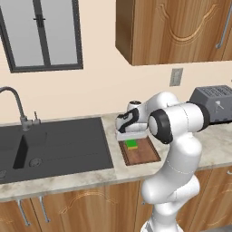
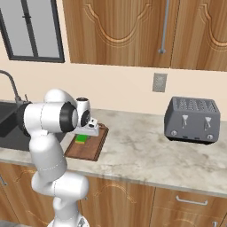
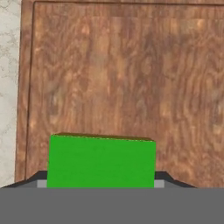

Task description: Pick up the sponge from the counter and clean the cutting board by briefly scrubbing or pressing down on the cutting board. Once finished, release the sponge.

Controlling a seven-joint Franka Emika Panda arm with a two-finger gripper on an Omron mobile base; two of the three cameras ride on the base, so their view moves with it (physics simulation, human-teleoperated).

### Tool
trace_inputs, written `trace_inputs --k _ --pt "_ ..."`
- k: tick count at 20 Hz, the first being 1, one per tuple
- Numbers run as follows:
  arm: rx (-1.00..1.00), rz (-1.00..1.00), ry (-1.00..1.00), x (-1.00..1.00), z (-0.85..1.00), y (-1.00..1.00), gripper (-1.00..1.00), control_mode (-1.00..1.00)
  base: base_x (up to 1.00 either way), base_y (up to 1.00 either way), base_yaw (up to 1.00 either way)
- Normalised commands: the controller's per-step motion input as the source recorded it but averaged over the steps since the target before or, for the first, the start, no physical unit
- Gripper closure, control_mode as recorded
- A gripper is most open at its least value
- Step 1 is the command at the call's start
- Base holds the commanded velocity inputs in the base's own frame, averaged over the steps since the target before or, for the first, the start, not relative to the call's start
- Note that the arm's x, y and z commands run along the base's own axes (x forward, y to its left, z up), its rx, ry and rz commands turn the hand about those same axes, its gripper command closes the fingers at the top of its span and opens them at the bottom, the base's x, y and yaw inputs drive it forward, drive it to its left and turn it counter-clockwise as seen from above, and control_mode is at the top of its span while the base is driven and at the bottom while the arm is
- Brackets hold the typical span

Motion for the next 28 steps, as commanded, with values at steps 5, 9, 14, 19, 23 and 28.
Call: trace_inputs --k 5,9,14,19,23,28 --pt "0.0 0.0 -0.05 0.07 -0.1 -0.06 1.0 -1.0 0.0 0.0 0.0" --pt "0.0 0.0 0.0 0.37 0.0 -0.2 1.0 -1.0 0.0 0.0 0.0" --pt "0.0 0.0 0.0 0.48 0.0 -0.05 1.0 -1.0 0.0 0.0 0.0" --pt "0.0 0.0 0.0 0.27 -0.29 0.0 1.0 -1.0 0.0 0.0 0.0" --pt "0.0 0.01 0.01 0.02 -0.44 -0.01 1.0 -1.0 0.0 0.0 0.0" --pt "0.0 0.01 0.0 0.28 -0.02 -0.43 1.0 -1.0 0.0 0.0 0.0"
